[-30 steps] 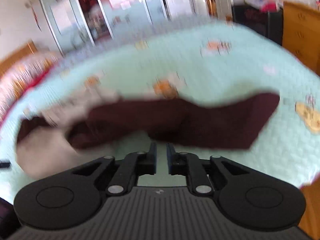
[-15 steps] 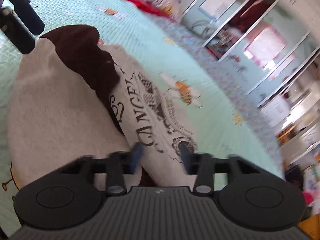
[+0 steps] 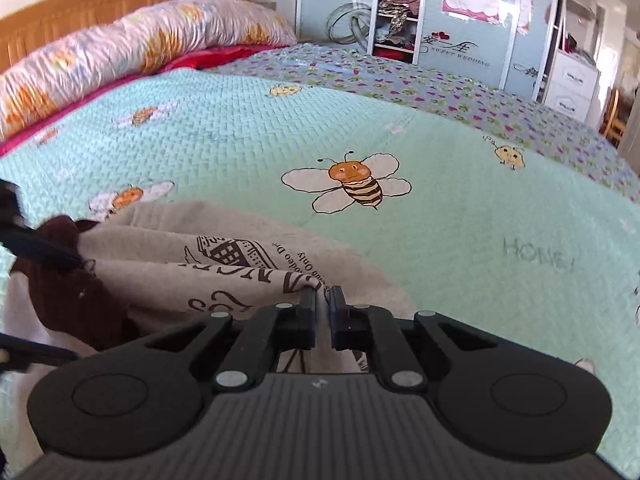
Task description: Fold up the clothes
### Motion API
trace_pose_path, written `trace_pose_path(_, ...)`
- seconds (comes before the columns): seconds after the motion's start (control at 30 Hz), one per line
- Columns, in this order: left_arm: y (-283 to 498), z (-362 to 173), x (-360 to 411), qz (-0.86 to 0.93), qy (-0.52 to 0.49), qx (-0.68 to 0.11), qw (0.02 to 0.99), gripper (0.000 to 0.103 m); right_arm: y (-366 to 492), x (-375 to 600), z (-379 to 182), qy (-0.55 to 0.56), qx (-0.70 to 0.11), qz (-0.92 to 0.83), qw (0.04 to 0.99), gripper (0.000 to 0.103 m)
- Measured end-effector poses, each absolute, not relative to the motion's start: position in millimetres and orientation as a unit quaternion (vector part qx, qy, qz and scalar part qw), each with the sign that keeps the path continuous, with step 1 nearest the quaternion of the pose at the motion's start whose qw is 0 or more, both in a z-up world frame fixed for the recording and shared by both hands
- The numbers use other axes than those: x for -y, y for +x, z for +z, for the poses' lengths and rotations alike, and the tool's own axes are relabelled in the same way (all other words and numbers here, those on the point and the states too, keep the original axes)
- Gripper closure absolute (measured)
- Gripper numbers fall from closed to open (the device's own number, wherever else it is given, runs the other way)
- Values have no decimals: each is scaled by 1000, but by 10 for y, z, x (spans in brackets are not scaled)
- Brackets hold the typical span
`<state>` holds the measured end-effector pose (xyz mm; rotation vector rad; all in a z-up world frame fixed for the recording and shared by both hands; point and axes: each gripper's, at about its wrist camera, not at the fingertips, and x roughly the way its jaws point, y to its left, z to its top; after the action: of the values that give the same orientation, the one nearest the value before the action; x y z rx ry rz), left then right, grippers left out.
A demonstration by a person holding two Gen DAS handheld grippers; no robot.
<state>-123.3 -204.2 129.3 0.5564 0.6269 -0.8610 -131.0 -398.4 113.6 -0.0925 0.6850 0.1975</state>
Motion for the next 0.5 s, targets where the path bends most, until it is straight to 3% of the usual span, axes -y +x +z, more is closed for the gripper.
trace_pose_path(0.03,-1234,1290,2040,-414,260,-299,820,51,-1313,4004,1110,-35,-336,98,936,93)
trace_pose_path(0.1,-1240,1287,2039,-431,257,-306,809,89,-1326,4043,1059,-17,-338,99,936,93)
trace_pose_path(0.2,-1404,1343,1965,-425,259,-291,817,90,-1509,4105,1028,-13,-333,84,939,91)
trace_pose_path(0.3,-1582,1572,1609,-398,195,-278,852,90,-1768,4329,1074,66,-312,73,945,82)
trace_pose_path(0.4,-1799,1748,1127,-364,116,-287,879,89,-2162,4511,1138,135,-287,69,946,82)
trace_pose_path(0.5,-2067,1769,810,-340,72,-301,888,89,-2532,4473,1167,134,-280,72,948,82)
